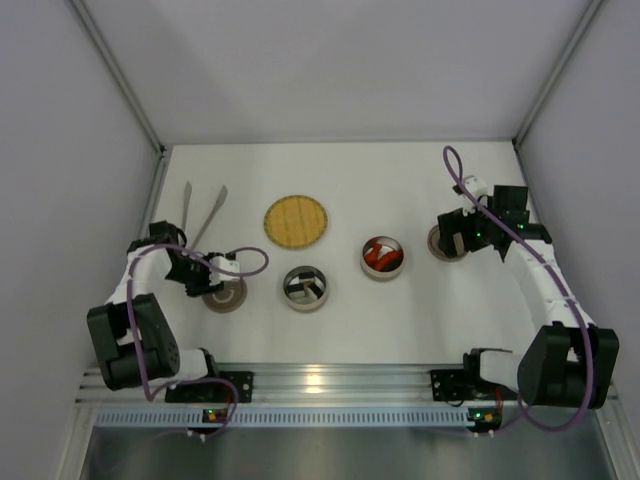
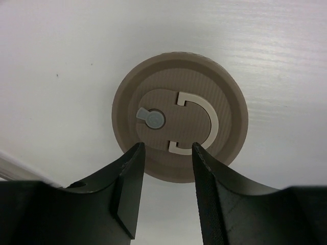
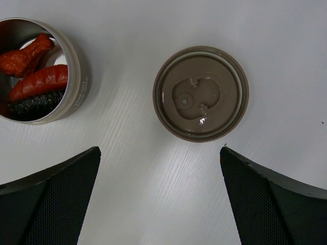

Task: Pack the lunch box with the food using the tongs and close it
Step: Adjust the box lid at the center of the board.

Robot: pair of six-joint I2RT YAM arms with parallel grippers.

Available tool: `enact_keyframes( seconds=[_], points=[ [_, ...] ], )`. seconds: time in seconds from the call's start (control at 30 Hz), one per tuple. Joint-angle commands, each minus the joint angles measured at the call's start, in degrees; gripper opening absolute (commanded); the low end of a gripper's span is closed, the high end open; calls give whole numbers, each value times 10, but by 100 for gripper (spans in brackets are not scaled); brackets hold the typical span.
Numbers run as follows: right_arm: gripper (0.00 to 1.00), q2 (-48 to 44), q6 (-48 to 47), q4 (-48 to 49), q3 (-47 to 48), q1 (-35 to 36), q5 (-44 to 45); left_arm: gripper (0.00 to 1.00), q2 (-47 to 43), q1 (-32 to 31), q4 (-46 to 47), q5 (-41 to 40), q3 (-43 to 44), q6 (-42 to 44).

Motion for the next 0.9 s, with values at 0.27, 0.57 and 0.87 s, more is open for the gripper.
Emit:
enact_keyframes(
  seconds=[0.27, 0.57, 0.87],
  points=[
    [99, -3, 16, 4, 38, 32, -8, 48, 123, -3, 40, -27, 122, -258],
    [99, 11, 17, -10, 81, 95, -9, 44, 196, -17, -2, -60, 144, -280],
    [98, 61, 133, 81, 127, 209, -58, 25, 238, -63, 47, -85, 147, -373]
  ],
)
